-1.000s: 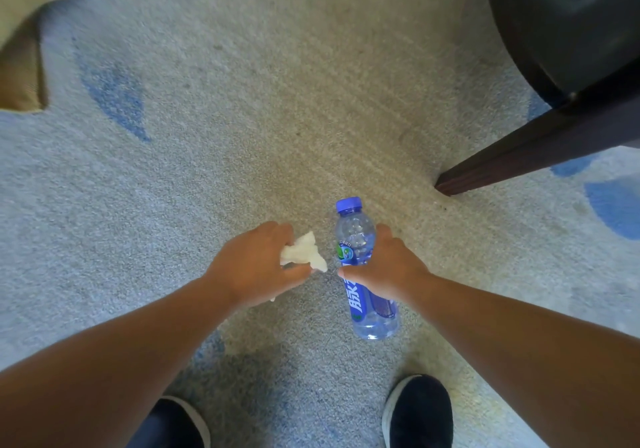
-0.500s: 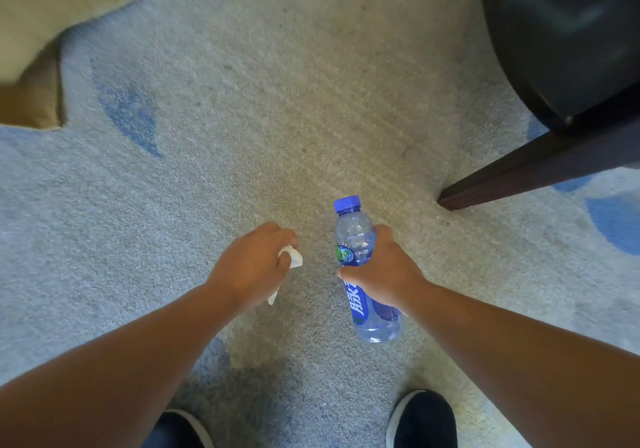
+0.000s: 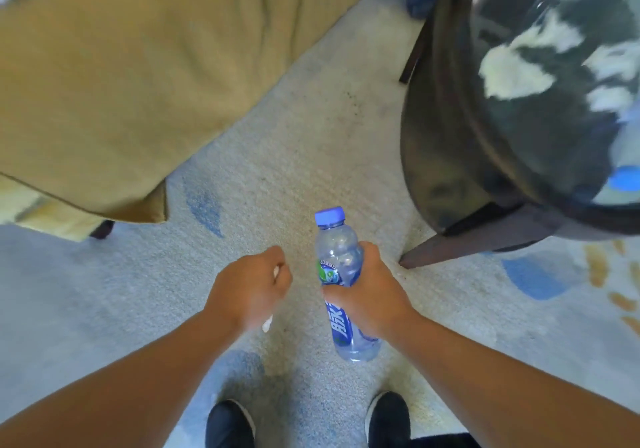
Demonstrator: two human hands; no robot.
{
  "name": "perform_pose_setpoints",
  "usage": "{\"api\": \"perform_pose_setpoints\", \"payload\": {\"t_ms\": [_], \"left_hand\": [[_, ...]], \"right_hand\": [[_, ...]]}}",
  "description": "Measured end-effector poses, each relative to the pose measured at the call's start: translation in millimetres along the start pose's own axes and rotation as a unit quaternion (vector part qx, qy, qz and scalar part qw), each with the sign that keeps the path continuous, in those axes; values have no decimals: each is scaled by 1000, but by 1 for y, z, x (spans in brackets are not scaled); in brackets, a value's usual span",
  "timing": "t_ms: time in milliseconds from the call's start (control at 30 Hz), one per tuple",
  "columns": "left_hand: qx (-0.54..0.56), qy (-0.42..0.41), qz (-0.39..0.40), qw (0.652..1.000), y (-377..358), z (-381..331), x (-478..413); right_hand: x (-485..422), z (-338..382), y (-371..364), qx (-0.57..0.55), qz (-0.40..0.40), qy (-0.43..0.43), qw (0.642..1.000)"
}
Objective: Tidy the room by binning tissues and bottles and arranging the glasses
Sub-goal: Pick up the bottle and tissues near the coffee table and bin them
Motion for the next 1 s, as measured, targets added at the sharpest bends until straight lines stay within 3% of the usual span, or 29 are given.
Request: {"api": "perform_pose_setpoints", "payload": {"t_ms": [500, 800, 1000], "left_hand": [[-29, -53, -108, 992, 339, -234, 135], [-38, -129, -189, 973, 435, -358, 171], [-46, -189, -183, 964, 465, -407, 190]], "right_hand": [[253, 247, 240, -98, -92, 104, 985], [337, 311, 340, -113, -135, 200, 964], [389, 327, 376, -108, -199, 225, 948]]}}
Point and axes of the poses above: each hand's wrist, its own x-axis away from the middle knuckle, its own y-axis out of the back of the hand, z = x × y, the point moved 5 cm from there along -x, towards the middle knuckle, and after that the axes turned 1 degree about z, right-handed, at the moved point
